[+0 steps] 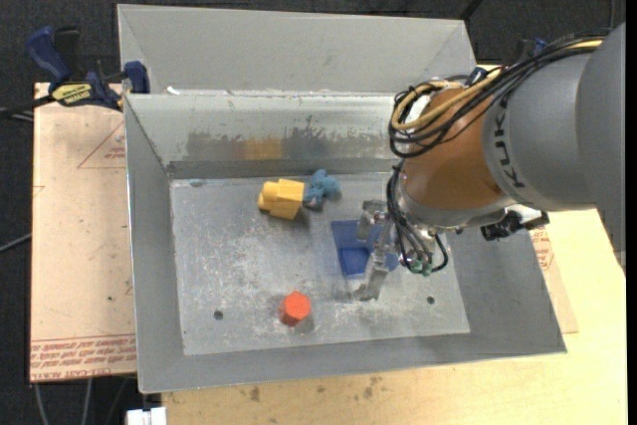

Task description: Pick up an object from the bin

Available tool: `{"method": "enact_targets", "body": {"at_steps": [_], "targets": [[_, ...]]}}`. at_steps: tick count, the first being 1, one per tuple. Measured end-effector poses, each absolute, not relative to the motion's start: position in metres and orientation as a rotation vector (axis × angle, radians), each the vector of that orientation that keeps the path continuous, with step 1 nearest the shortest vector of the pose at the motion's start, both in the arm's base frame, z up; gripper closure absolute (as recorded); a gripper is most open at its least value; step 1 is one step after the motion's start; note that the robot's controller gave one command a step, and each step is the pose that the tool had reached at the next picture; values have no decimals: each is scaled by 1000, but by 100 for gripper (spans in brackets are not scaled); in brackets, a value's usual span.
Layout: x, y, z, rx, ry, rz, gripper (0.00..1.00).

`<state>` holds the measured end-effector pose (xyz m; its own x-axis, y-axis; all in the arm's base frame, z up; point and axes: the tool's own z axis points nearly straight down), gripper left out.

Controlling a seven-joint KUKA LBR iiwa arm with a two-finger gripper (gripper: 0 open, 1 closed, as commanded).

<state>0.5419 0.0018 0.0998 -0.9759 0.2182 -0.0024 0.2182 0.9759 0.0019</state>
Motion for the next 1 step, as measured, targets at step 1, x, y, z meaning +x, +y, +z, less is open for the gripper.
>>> {"method": "enact_targets", "body": {"at_steps": [1], "targets": [[544,-14,69,472,3107,2,0]]}}
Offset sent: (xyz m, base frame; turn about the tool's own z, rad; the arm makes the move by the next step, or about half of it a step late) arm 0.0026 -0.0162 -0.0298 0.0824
